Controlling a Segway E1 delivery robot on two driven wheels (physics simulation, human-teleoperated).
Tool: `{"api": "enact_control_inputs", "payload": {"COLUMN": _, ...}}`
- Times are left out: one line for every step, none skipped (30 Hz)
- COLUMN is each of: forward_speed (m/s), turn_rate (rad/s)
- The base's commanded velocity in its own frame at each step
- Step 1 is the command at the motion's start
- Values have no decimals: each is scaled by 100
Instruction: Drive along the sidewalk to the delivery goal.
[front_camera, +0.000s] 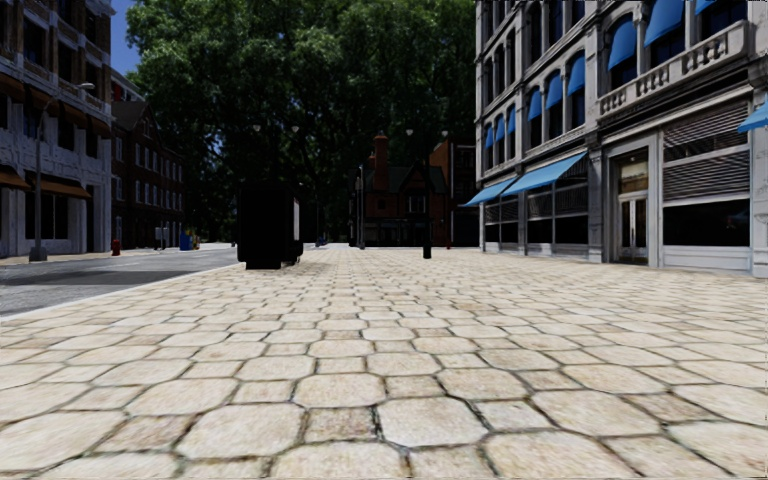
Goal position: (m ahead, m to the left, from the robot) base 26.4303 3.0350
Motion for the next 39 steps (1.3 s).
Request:
{"api": "enact_control_inputs", "payload": {"forward_speed": 196, "turn_rate": 58}}
{"api": "enact_control_inputs", "payload": {"forward_speed": 196, "turn_rate": 58}}
{"api": "enact_control_inputs", "payload": {"forward_speed": 196, "turn_rate": 50}}
{"api": "enact_control_inputs", "payload": {"forward_speed": 196, "turn_rate": 37}}
{"api": "enact_control_inputs", "payload": {"forward_speed": 196, "turn_rate": 22}}
{"api": "enact_control_inputs", "payload": {"forward_speed": 196, "turn_rate": 22}}
{"api": "enact_control_inputs", "payload": {"forward_speed": 196, "turn_rate": 11}}
{"api": "enact_control_inputs", "payload": {"forward_speed": 196, "turn_rate": 0}}
{"api": "enact_control_inputs", "payload": {"forward_speed": 196, "turn_rate": 0}}
{"api": "enact_control_inputs", "payload": {"forward_speed": 196, "turn_rate": 0}}
{"api": "enact_control_inputs", "payload": {"forward_speed": 196, "turn_rate": 0}}
{"api": "enact_control_inputs", "payload": {"forward_speed": 196, "turn_rate": 0}}
{"api": "enact_control_inputs", "payload": {"forward_speed": 196, "turn_rate": 0}}
{"api": "enact_control_inputs", "payload": {"forward_speed": 196, "turn_rate": 0}}
{"api": "enact_control_inputs", "payload": {"forward_speed": 198, "turn_rate": 0}}
{"api": "enact_control_inputs", "payload": {"forward_speed": 198, "turn_rate": 0}}
{"api": "enact_control_inputs", "payload": {"forward_speed": 198, "turn_rate": 0}}
{"api": "enact_control_inputs", "payload": {"forward_speed": 198, "turn_rate": 0}}
{"api": "enact_control_inputs", "payload": {"forward_speed": 198, "turn_rate": 0}}
{"api": "enact_control_inputs", "payload": {"forward_speed": 198, "turn_rate": 0}}
{"api": "enact_control_inputs", "payload": {"forward_speed": 198, "turn_rate": 0}}
{"api": "enact_control_inputs", "payload": {"forward_speed": 200, "turn_rate": 0}}
{"api": "enact_control_inputs", "payload": {"forward_speed": 200, "turn_rate": 0}}
{"api": "enact_control_inputs", "payload": {"forward_speed": 200, "turn_rate": 0}}
{"api": "enact_control_inputs", "payload": {"forward_speed": 200, "turn_rate": 0}}
{"api": "enact_control_inputs", "payload": {"forward_speed": 200, "turn_rate": 0}}
{"api": "enact_control_inputs", "payload": {"forward_speed": 200, "turn_rate": 0}}
{"api": "enact_control_inputs", "payload": {"forward_speed": 200, "turn_rate": 0}}
{"api": "enact_control_inputs", "payload": {"forward_speed": 200, "turn_rate": 0}}
{"api": "enact_control_inputs", "payload": {"forward_speed": 200, "turn_rate": 0}}
{"api": "enact_control_inputs", "payload": {"forward_speed": 200, "turn_rate": 0}}
{"api": "enact_control_inputs", "payload": {"forward_speed": 200, "turn_rate": 0}}
{"api": "enact_control_inputs", "payload": {"forward_speed": 200, "turn_rate": 0}}
{"api": "enact_control_inputs", "payload": {"forward_speed": 200, "turn_rate": 0}}
{"api": "enact_control_inputs", "payload": {"forward_speed": 200, "turn_rate": 0}}
{"api": "enact_control_inputs", "payload": {"forward_speed": 200, "turn_rate": 0}}
{"api": "enact_control_inputs", "payload": {"forward_speed": 200, "turn_rate": 0}}
{"api": "enact_control_inputs", "payload": {"forward_speed": 200, "turn_rate": 0}}
{"api": "enact_control_inputs", "payload": {"forward_speed": 200, "turn_rate": 0}}
